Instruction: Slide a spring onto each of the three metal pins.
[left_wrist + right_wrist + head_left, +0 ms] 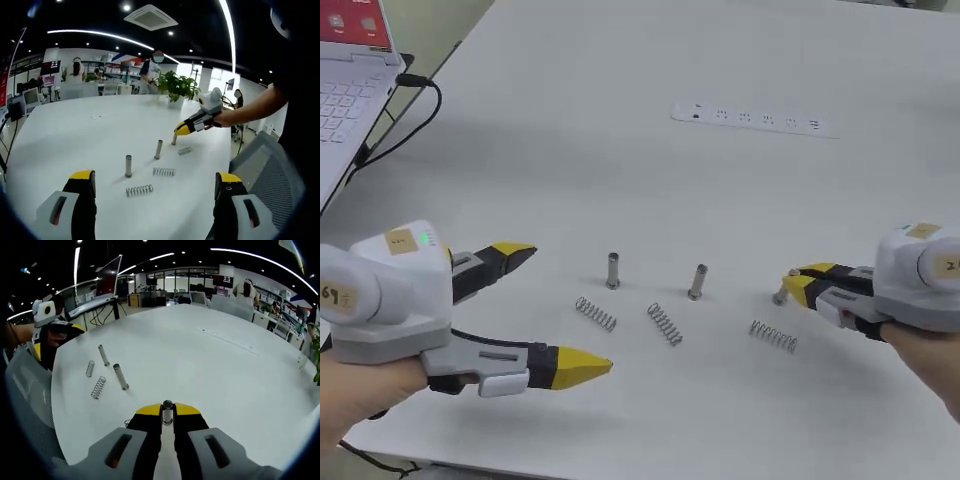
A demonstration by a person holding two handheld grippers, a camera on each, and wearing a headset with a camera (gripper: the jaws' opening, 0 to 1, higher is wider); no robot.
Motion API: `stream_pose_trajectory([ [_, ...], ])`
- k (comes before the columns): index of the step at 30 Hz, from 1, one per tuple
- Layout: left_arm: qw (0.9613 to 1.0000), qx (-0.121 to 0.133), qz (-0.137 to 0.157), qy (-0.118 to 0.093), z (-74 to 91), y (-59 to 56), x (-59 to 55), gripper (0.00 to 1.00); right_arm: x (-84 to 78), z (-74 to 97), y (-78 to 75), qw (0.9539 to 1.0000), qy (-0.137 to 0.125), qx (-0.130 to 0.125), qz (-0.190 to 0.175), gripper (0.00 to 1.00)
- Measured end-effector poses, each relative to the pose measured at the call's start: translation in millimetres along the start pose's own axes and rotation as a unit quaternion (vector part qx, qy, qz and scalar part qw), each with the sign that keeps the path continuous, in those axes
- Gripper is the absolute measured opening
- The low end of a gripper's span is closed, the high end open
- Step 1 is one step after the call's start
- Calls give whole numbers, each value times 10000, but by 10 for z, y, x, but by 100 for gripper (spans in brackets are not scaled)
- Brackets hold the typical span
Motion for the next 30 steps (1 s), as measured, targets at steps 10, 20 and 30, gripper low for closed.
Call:
stream_pose_trajectory([
  [10,10000,0,12,-26,13,-21,0,97,-13,46,53,9999,26,64,74,7],
  [20,10000,-5,5,-27,12,-33,3,97,15,62,30,10000,-31,78,40,17],
  [30,10000,9,17,-41,15,-26,10,97,45,88,30,9998,-83,130,-104,31],
])
Point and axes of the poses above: the centre of the closed fingertips' face, and the gripper's own axes: z roughly backward along the fingers, y roughly to its left, x roughly out of its top, the point moved 2 cm from there along z, roughly backward along the fingers, and after that the axes turned 4 degrees about -y, right-handed, at the moved point
